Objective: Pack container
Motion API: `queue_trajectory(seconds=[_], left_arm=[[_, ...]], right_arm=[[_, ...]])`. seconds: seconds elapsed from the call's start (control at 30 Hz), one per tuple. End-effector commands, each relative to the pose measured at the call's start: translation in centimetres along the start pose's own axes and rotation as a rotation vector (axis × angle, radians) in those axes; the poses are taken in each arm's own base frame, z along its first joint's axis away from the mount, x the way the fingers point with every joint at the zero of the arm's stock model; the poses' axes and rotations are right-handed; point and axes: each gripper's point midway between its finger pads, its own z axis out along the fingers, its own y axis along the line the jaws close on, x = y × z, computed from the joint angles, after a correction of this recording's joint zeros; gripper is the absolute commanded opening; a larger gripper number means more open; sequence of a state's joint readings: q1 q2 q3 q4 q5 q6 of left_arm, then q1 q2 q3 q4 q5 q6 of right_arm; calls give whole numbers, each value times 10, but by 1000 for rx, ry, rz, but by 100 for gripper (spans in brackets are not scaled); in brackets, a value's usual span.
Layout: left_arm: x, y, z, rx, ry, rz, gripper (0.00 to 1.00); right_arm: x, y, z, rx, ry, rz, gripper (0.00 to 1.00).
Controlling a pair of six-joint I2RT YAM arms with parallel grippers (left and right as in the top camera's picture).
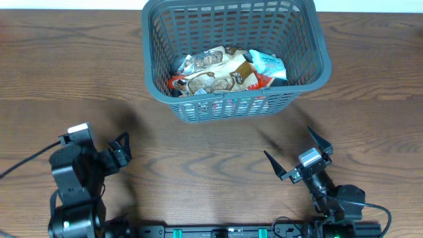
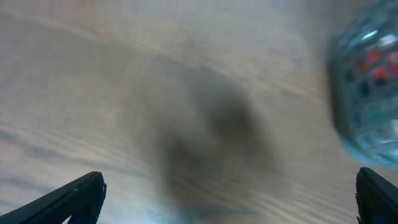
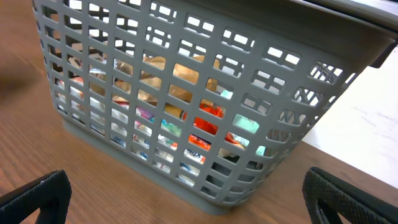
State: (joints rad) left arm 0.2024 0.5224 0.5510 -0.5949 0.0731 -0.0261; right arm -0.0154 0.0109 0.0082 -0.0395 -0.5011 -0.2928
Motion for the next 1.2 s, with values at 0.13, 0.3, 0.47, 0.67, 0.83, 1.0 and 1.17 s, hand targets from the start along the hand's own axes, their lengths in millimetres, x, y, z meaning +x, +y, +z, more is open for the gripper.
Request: queue_trajectory(seconds=[0.13,0.3,0.47,0.67,0.83,1.0,1.17], left_arm=[[-24,-30,-37,151,-190,33,99],[-33,-37,-62,198,-319,36,99],[-22,-41,-64,236,-365,15,98],[-14,-53,-50,303,-424,37,99],[-22,-66,-40,366,-521,55,99],[-25,-70,-29,384,-590,57,98],[-18,-70,-16,387,-607,57,99]], right_arm=[[0,2,0,-7,-1,0,99],[0,2,0,-7,-1,0,99],[0,2,0,-7,-1,0,99],[0,2,0,-7,-1,0,99],[0,2,0,-7,-1,0,99],[0,2,0,-7,-1,0,99],[0,2,0,-7,-1,0,99]])
